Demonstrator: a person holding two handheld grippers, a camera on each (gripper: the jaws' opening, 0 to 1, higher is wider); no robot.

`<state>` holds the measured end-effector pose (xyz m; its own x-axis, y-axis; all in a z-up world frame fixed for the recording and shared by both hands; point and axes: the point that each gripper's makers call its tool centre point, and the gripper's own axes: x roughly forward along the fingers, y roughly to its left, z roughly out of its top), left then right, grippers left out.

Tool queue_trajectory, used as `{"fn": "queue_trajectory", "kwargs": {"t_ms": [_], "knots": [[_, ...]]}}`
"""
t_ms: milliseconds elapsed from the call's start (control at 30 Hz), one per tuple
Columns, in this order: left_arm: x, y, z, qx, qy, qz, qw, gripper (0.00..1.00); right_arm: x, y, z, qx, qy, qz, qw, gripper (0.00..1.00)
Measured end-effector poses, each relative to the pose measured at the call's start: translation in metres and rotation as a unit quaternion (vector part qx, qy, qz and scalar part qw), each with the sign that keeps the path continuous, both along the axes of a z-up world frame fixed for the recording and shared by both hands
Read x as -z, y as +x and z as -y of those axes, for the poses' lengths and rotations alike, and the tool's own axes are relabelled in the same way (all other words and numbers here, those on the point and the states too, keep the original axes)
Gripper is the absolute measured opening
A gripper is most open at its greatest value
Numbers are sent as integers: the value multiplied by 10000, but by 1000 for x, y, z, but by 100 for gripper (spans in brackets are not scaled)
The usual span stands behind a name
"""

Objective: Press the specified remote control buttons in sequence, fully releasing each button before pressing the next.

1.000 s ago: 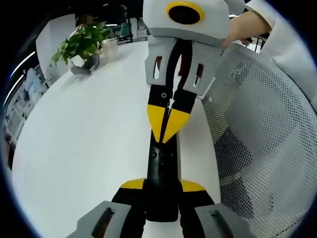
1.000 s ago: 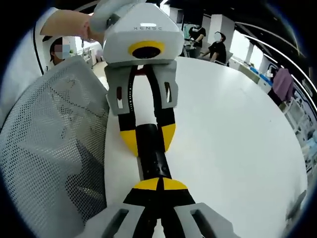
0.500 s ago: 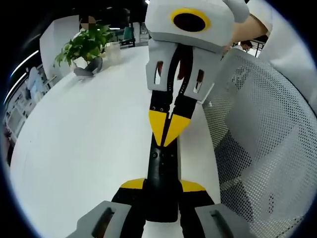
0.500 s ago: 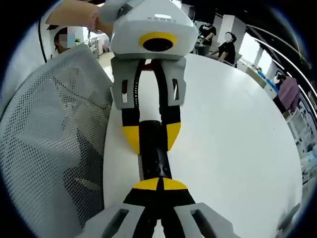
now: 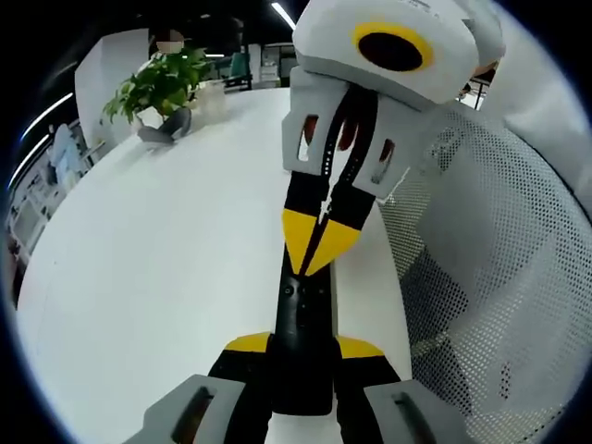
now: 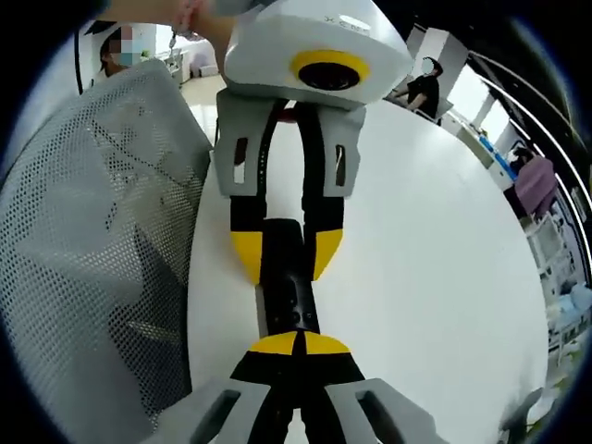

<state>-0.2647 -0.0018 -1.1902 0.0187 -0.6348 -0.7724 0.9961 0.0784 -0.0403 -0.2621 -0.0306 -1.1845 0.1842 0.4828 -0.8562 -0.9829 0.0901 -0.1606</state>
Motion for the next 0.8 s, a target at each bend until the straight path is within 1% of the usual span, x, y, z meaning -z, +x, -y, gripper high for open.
{"fn": "queue_trajectory", "kwargs": {"t_ms": [133,267,467,500,533,567,633,667,700,733,767,800], "knots": [[0,0,0,0,-12,-33,10000,24,-1,0,0,36,11,32,10000,0],[1,1,0,-19,-80,-30,10000,24,0,3,1,176,38,-179,9997,0],[1,1,0,-30,-96,-16,9999,24,-1,1,1,255,38,-210,9994,0],[1,2,0,-37,-93,-24,9999,24,-3,-6,-2,383,200,-484,9979,0],[1,2,0,-43,-91,-35,9999,24,-7,-9,-7,606,421,-650,9952,0],[1,1,0,-40,-90,-34,9999,24,-9,-12,-13,652,604,-723,9934,0],[1,1,0,-45,-90,-23,9999,24,-6,-17,-14,484,467,-643,9957,0],[1,1,0,-46,-89,-7,9999,24,-2,-19,-14,292,296,-494,9979,0],[1,0,0,-48,-89,-2,9999,24,1,-20,-14,227,219,-477,9984,0],[1,0,0,-17,-84,36,10000,24,1,-18,-16,215,255,-374,9987,0],[1,0,0,-36,-81,23,10000,24,1,-19,-15,245,225,-428,9985,0],[1,0,0,-41,-80,21,10000,24,2,-19,-14,219,219,-394,9987,0]]}}
